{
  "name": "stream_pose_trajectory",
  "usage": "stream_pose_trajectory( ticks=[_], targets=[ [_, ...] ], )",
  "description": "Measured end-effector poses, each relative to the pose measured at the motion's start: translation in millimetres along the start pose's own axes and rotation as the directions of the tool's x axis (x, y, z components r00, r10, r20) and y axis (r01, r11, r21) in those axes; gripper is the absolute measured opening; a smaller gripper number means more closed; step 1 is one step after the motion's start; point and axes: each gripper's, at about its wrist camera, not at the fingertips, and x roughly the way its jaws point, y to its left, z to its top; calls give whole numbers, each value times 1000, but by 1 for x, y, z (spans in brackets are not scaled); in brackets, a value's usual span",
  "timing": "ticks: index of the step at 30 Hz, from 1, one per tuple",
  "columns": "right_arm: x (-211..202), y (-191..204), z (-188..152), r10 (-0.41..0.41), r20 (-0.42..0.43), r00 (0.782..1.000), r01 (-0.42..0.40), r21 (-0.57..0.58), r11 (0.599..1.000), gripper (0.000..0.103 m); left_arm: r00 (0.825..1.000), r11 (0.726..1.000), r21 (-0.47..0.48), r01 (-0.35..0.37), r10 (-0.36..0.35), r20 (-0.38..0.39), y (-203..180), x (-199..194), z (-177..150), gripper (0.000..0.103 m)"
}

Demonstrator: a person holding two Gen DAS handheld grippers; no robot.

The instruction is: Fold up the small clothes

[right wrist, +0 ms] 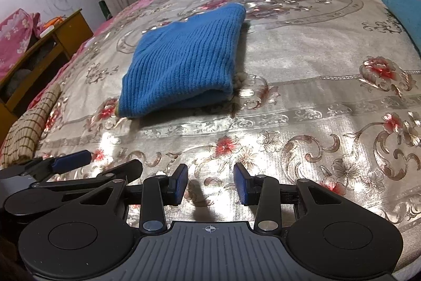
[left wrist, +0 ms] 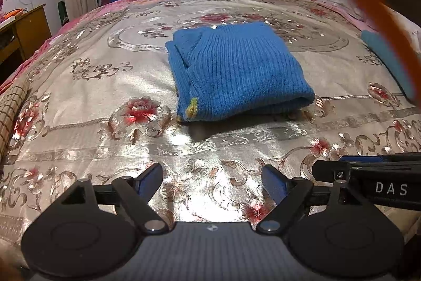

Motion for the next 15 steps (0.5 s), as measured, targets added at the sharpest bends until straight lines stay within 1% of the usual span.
stream_pose_trajectory(
  ticks=[12,15],
  targets=[
    [-1,-1,0,-3,2,1000,3,1,1000,38,1000,1000,-12,1,-1,10,1,-2,0,89],
    [-1,-2,0,-4,3,1000,4,3,1000,38,1000,1000,-26,8,-8,2,3,0,0,89]
  ],
)
